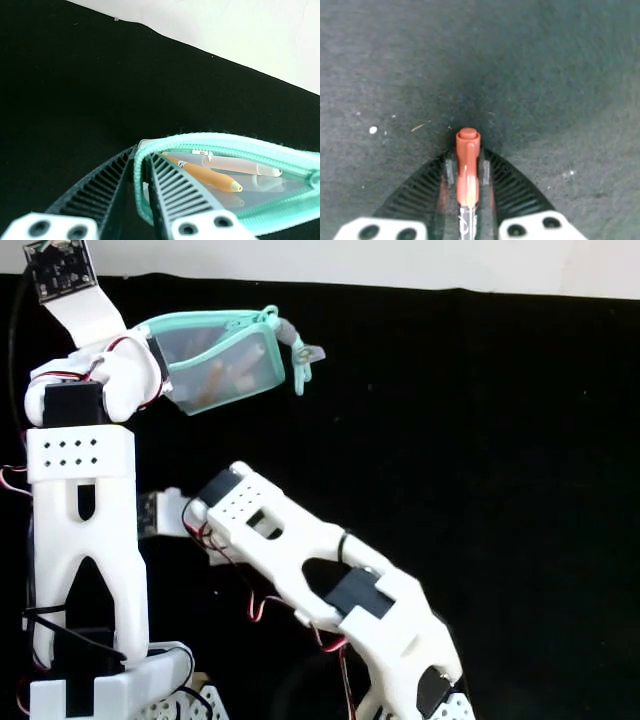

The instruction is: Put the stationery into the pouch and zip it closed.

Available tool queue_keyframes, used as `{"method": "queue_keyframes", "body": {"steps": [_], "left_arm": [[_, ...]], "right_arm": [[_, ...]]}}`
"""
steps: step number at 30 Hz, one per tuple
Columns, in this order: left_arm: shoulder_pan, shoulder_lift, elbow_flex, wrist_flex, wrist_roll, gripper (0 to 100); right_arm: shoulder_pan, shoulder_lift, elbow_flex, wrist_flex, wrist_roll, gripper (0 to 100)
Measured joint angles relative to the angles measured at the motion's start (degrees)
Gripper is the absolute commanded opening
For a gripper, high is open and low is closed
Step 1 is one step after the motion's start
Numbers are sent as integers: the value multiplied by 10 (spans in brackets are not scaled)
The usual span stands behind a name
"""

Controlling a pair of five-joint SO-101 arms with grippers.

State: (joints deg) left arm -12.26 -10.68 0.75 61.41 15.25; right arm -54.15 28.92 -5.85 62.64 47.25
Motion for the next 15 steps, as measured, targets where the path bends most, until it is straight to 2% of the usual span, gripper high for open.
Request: {"method": "queue_keyframes", "body": {"steps": [7, 15], "left_arm": [[0, 0, 0, 0, 0, 7], [0, 0, 0, 0, 0, 7]], "right_arm": [[71, -6, -10, 18, -118, 7], [161, -33, -10, 119, -199, 7]]}}
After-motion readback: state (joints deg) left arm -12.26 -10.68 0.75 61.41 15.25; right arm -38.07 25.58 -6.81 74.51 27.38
